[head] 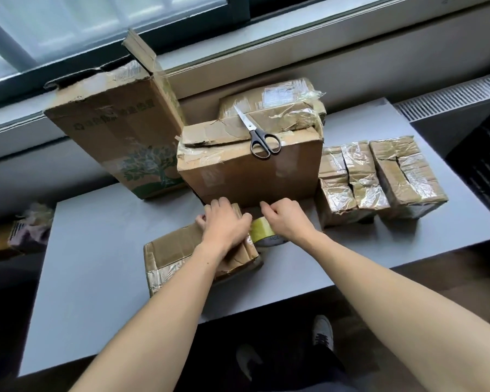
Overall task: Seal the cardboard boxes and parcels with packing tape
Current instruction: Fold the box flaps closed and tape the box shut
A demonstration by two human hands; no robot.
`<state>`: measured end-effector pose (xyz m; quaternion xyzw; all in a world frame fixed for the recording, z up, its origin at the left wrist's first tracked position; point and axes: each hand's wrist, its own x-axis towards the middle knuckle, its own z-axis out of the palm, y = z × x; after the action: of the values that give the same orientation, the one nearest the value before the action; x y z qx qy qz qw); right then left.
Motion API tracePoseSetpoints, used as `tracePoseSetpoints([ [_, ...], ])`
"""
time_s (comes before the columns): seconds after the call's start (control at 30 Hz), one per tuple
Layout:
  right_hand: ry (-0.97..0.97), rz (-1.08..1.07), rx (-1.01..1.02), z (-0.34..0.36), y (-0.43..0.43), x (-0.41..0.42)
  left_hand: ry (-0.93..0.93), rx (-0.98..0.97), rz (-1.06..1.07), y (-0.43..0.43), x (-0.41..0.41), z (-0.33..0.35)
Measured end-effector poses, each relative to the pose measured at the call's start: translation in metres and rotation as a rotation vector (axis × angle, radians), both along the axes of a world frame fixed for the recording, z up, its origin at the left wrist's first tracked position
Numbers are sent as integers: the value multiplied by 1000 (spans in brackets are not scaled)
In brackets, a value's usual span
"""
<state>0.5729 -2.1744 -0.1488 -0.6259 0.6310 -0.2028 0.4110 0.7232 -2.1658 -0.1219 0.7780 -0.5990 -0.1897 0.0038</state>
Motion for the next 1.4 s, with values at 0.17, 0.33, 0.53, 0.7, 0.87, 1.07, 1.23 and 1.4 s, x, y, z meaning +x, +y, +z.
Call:
tracePoseSetpoints([
  [0.17, -269, -92, 91, 14, 1, -9, 102, -68, -33, 5, 5, 13],
  [0.33, -686, -168, 159, 67, -15, -3, 412, -145, 38, -2, 33, 52],
  [0.53, -774, 81, 44, 113, -20, 40, 886, -270, 247, 18, 68, 69],
  [0.7, -787, 47, 23, 117, -6, 82, 907, -189, 242, 24, 106, 69],
  [0.87, -671, 130, -29, 115, 11, 125, 832, -145, 364, 26, 151, 57],
  [1.07, -540, 252, -1, 104, 28, 171, 797, -27, 436, 41, 202, 23],
  [1.23, -351, 337, -94, 124, 21, 193, 601, -49, 404, 43, 207, 19],
  [1.4, 53, 393, -198, 150, -6, 169, 430, -174, 360, 57, 198, 27],
])
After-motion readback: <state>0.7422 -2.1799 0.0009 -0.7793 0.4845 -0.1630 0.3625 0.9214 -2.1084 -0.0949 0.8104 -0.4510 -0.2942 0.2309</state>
